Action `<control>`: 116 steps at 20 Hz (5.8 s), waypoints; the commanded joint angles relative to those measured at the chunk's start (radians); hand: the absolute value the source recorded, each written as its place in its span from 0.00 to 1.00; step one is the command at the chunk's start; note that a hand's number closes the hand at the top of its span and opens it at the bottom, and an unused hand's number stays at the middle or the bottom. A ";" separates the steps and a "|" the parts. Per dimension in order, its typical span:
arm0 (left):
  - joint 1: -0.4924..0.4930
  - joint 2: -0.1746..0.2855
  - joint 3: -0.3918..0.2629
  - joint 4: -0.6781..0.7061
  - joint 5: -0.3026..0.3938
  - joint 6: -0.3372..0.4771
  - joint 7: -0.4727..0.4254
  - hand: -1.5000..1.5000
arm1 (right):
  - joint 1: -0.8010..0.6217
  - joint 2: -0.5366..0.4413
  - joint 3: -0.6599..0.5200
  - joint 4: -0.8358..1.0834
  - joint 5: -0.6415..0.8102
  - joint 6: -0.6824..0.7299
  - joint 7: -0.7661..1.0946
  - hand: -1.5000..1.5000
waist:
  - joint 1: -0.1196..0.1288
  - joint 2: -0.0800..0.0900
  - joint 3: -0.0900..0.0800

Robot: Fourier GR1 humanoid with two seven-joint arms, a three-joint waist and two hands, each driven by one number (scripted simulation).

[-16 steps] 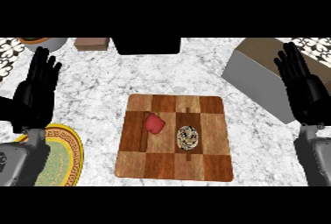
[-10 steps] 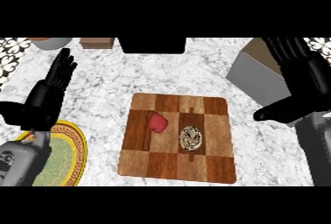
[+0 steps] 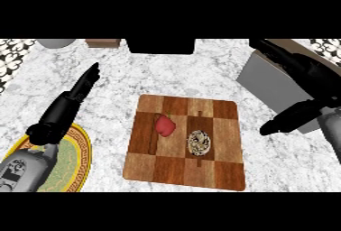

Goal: Pick the cupcake from the cutting board and place it in the cardboard box

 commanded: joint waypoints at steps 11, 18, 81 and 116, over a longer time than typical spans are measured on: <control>0.068 -0.005 0.012 0.017 -0.022 -0.046 -0.066 0.50 | -0.106 -0.102 0.334 -0.108 0.525 0.047 -0.077 0.00 | -0.017 -0.018 -0.003; 0.040 -0.013 0.040 0.027 -0.040 -0.058 -0.036 0.50 | -0.064 -0.059 0.440 -0.349 0.655 0.145 0.163 0.00 | -0.036 -0.019 -0.002; 0.025 -0.200 0.307 -0.010 -0.248 -0.310 0.026 0.50 | 0.124 0.396 0.467 0.177 1.440 -0.108 -0.011 1.00 | -0.025 -0.013 -0.002; 0.072 -0.232 0.332 -0.023 -0.252 -0.325 -0.009 0.50 | -0.235 0.524 -0.041 0.035 1.119 -0.386 0.787 1.00 | -0.027 -0.015 -0.002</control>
